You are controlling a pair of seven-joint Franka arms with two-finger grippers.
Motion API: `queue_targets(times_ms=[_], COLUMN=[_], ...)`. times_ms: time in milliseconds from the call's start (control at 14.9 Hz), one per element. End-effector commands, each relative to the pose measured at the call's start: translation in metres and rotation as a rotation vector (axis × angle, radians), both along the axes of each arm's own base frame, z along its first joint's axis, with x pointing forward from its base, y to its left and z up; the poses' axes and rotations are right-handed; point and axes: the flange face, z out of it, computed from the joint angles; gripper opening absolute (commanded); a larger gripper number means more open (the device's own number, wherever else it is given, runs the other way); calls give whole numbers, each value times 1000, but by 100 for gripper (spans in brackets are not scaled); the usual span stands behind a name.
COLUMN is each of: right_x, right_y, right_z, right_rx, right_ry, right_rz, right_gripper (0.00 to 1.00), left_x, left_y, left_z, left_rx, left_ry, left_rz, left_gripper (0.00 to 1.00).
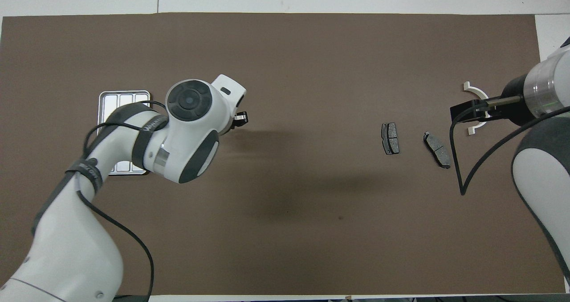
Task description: Pick bearing gear from pile to tray
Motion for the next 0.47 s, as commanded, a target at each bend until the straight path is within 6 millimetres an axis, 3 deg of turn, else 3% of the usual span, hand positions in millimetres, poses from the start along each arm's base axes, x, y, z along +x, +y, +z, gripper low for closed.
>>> queue_targets(times_ms=[0, 202, 336, 403], right_x=[-5, -14, -18, -19], right_y=[-4, -5, -4, -4], right_z=[22, 29, 31, 30], right_rx=[20, 13, 14, 13], right_ry=[30, 74, 86, 89], right_rz=[5, 1, -5, -22], right_gripper=[100, 100, 100, 100], left_x=[4, 16, 16, 14], left_y=[95, 190, 232, 238], left_z=[54, 54, 50, 38], left_rx=[9, 19, -14, -17], left_ry=[23, 34, 16, 5], left_rz=[-87, -177, -210, -216], left_gripper=[0, 0, 0, 0])
